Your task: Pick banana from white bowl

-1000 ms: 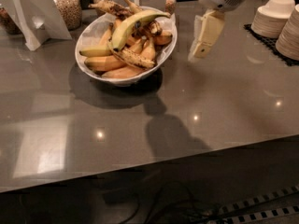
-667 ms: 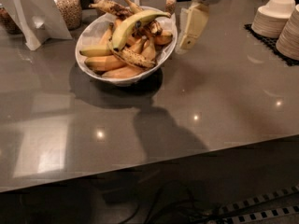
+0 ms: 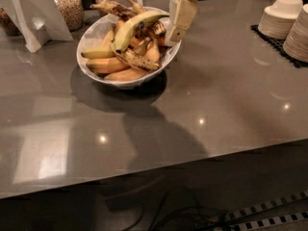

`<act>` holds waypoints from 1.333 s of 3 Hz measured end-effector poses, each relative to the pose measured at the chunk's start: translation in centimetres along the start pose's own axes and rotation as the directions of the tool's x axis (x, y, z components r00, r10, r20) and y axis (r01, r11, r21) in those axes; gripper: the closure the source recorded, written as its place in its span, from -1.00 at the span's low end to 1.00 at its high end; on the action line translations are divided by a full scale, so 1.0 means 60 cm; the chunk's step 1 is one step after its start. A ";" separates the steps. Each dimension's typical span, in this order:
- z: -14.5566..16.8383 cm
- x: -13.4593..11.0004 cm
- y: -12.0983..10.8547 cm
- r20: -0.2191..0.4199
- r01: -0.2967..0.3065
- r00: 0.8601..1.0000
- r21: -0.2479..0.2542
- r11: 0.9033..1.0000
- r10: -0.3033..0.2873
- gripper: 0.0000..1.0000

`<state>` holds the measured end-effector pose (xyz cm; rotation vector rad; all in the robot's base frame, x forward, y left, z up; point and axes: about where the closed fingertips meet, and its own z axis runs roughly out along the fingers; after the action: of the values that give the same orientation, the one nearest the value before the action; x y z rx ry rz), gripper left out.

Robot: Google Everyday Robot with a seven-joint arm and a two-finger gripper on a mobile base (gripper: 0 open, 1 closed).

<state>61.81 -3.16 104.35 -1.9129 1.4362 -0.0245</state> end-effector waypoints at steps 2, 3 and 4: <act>0.037 0.009 -0.022 0.057 0.203 0.977 0.018 0.979 -0.204 -1.00; 0.037 0.009 -0.022 0.057 0.204 0.977 0.018 0.979 -0.204 -1.00; 0.054 0.010 -0.023 0.053 0.268 0.962 0.020 0.963 -0.269 -0.76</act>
Offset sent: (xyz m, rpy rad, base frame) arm 0.0414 0.0070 -0.0160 -0.0094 -0.1791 0.3049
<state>64.56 -1.79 102.53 -2.0689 1.1287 -0.1069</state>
